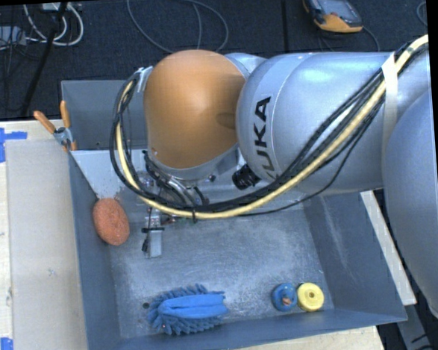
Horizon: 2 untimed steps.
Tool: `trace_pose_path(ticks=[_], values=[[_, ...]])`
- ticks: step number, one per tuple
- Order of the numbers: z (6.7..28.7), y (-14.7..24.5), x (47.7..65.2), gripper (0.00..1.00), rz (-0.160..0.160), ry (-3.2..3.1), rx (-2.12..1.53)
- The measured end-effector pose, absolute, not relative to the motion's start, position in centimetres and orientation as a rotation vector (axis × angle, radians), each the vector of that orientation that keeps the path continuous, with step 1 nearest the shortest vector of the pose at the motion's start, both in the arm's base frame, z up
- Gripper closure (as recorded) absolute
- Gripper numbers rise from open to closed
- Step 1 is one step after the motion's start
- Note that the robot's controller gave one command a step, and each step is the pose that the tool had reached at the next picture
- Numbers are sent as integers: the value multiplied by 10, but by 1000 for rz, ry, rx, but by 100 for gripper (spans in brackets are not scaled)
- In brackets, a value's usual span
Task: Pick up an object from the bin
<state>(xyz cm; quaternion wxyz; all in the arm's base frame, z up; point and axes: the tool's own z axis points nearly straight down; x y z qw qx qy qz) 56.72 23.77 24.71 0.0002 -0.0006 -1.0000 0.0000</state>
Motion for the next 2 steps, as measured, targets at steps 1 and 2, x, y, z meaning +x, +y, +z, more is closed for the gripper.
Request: trace_pose_path(ticks=[1, 2], values=[[160, 240, 583, 100, 0, -3141, -46], [160, 240, 583, 100, 0, -3140, -50]])
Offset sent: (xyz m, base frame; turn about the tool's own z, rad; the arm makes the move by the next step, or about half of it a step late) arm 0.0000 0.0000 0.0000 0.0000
